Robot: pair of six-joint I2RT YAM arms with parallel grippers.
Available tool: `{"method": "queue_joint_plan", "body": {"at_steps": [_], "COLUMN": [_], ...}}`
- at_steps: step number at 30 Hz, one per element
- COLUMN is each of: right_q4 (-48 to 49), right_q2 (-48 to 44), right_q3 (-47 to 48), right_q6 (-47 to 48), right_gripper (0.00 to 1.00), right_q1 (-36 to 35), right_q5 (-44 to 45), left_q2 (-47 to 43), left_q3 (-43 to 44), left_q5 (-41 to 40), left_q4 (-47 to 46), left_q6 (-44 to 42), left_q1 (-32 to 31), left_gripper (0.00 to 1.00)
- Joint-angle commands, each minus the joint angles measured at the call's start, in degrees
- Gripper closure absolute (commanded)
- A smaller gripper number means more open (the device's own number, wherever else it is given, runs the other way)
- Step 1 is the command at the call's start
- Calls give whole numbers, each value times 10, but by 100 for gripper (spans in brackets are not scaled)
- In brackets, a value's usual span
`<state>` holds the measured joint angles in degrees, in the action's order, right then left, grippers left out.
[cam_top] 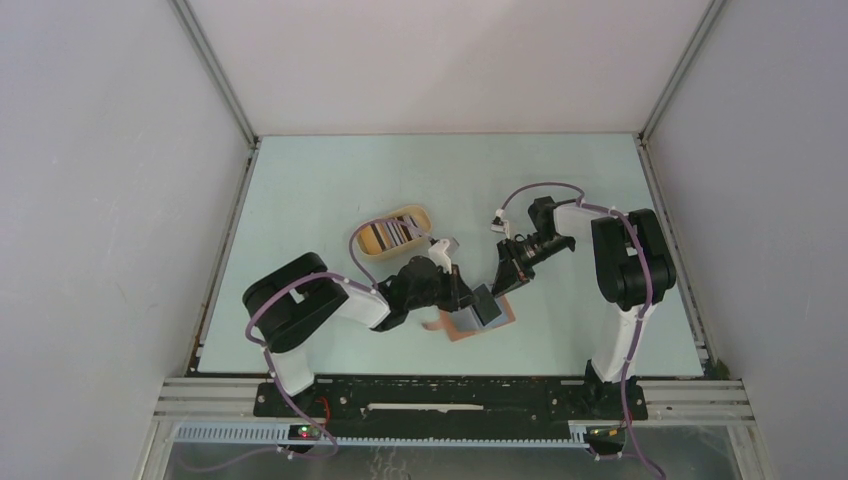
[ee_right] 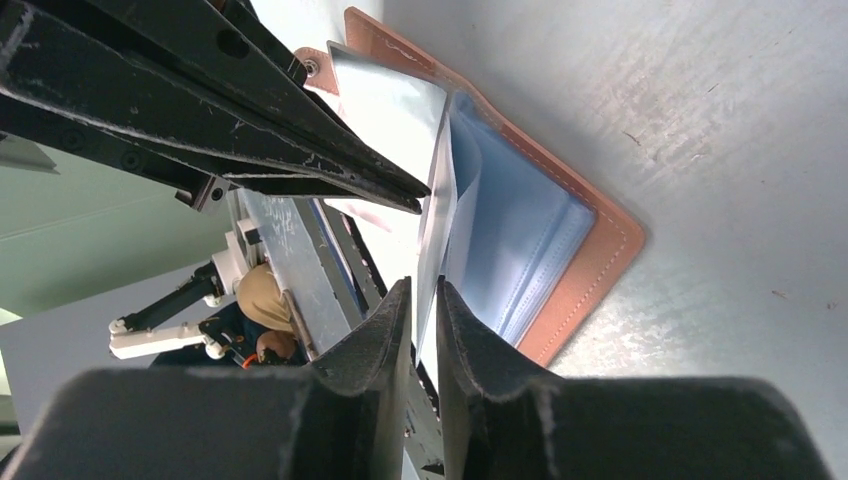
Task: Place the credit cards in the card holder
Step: Turn over the card slot in the card holder.
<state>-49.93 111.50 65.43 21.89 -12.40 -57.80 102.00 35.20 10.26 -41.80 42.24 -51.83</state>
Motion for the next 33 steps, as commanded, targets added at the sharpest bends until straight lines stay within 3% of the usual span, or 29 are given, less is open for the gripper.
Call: {"method": "queue_joint_plan", "body": {"at_steps": [1, 5, 16, 33], "right_q4": [-4, -9, -31, -21], "right_q2": [0, -9, 6, 32], "right_q3": [17, 18, 24, 25], "right_q6": [-3, 3, 16, -4], "right_gripper": [77, 71, 69, 61], "right_q1": [2, 3, 4, -9], "right_q5": [-19, -26, -39, -41], "left_q2": [-2, -2, -9, -29], "left_q3": [-14, -20, -48, -92], "left_q5": [14, 19, 26, 13], "left_q4": [-46, -57, -109, -169], "left_q6": [13, 19, 35, 68], "left_q1": [7, 8, 16, 17], "left_gripper": [100, 99, 97, 78]}}
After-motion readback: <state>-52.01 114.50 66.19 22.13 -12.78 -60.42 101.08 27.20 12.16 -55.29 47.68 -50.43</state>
